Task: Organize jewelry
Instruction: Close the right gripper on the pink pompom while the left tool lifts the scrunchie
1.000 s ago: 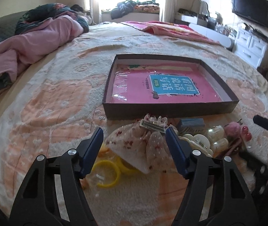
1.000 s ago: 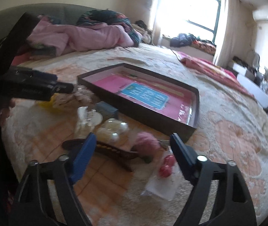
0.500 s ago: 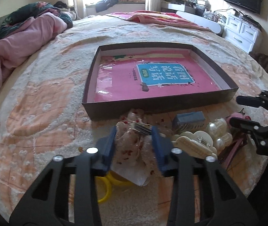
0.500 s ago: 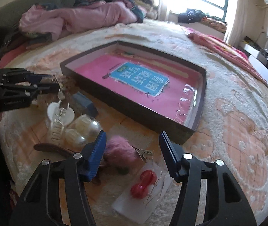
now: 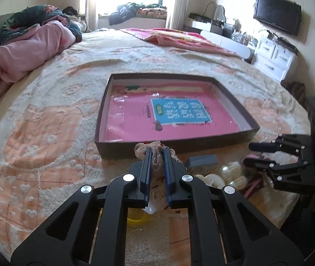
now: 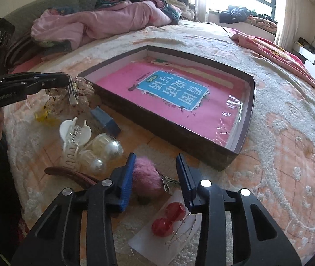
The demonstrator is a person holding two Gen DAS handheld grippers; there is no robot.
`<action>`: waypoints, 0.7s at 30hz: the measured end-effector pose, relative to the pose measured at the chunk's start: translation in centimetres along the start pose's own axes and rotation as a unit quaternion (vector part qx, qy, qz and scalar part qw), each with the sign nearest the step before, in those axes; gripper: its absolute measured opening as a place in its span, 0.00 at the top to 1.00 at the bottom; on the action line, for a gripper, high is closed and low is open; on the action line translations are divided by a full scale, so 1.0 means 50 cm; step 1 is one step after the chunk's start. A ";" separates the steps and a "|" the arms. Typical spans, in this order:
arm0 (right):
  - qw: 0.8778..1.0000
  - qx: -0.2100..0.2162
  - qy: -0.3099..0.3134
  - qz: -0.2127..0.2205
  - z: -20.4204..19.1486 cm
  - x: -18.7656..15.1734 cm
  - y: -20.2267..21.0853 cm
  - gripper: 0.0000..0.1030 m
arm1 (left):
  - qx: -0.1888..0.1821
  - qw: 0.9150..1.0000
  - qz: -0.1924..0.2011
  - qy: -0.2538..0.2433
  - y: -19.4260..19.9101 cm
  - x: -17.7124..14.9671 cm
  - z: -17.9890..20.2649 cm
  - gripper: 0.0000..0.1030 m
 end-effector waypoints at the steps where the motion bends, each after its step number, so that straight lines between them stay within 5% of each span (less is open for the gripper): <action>1: 1.000 0.002 -0.004 0.003 0.002 0.001 0.003 0.68 | -0.001 1.000 0.002 0.001 0.003 0.003 0.000 0.95; 3: 1.000 0.009 -0.010 0.010 0.005 0.002 0.011 0.92 | -0.011 1.000 0.011 0.008 0.011 0.010 -0.003 0.95; 4: 1.000 0.011 -0.012 0.013 0.006 0.003 0.014 0.95 | -0.017 1.000 0.013 0.011 0.013 0.013 -0.004 0.96; 21: 0.997 0.012 -0.024 0.073 0.022 0.039 0.082 0.99 | -0.004 0.998 0.063 0.018 0.024 0.107 -0.017 0.96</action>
Point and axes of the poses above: each gripper's, at about its wrist camera, not at the fingertips, and y roughly against the way its jaws point, z to its right, x to its top, the point moved 1 cm from there along -y, roughly the way its jaws point, and after that the axes turned 7 degrees about -y, right-handed, at the moved point
